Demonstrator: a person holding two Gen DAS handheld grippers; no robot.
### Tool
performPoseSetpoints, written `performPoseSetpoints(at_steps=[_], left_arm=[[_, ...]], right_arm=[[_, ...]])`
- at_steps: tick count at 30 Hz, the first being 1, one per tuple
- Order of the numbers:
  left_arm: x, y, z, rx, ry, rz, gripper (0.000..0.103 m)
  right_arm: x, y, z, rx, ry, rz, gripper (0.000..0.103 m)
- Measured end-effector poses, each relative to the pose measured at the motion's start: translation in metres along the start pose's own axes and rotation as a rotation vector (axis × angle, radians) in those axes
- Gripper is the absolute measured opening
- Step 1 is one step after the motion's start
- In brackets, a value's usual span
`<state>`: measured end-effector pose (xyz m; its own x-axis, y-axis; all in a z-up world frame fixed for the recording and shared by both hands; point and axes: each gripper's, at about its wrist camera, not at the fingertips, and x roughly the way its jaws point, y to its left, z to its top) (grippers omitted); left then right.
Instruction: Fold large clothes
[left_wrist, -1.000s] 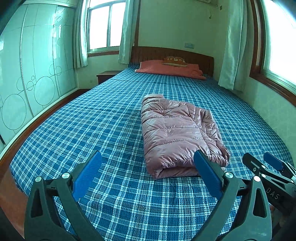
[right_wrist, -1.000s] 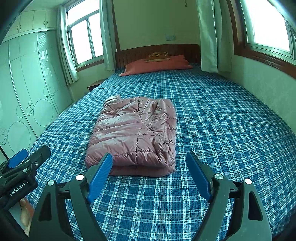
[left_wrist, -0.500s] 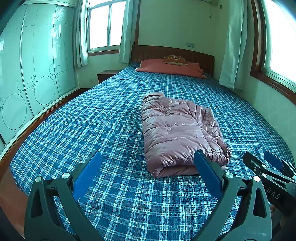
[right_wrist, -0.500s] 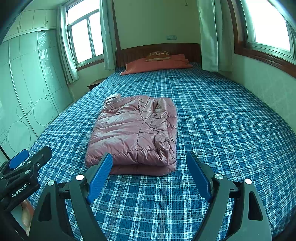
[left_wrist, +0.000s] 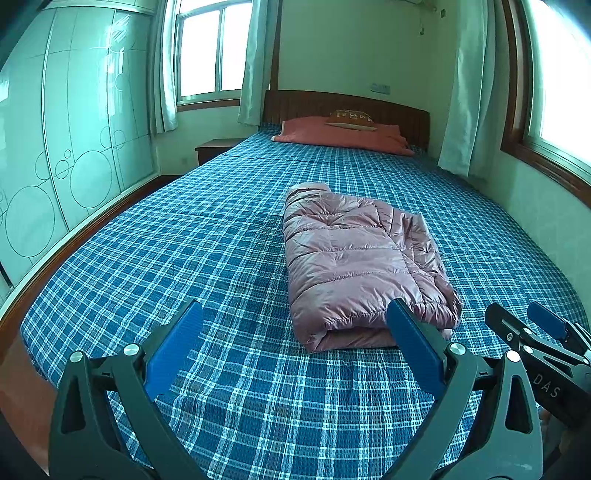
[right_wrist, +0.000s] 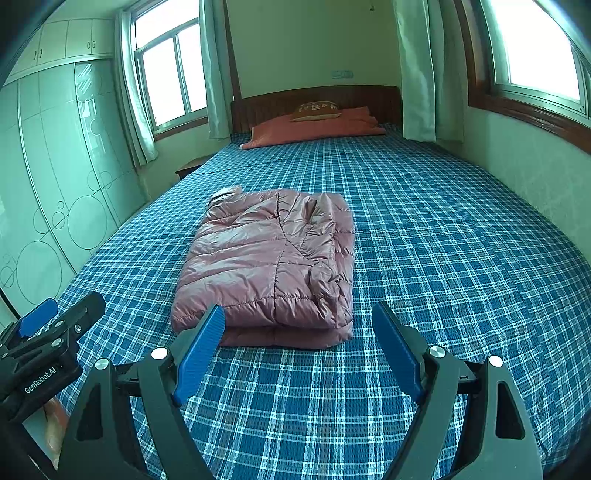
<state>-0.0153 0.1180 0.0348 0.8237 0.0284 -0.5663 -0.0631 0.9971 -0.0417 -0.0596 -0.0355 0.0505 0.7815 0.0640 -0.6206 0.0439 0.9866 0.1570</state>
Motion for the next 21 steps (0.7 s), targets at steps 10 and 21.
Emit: performPoseSetpoints(at_steps=[10, 21], left_arm=[[0.0029, 0.0016, -0.0013, -0.007, 0.011, -0.007, 0.099], [0.0022, -0.0003, 0.0, 0.004, -0.007, 0.006, 0.099]], right_arm=[[0.0012, 0.0008, -0.0017, -0.009, 0.006, 0.004, 0.081], [0.002, 0.0011, -0.0014, -0.01, 0.006, 0.003, 0.081]])
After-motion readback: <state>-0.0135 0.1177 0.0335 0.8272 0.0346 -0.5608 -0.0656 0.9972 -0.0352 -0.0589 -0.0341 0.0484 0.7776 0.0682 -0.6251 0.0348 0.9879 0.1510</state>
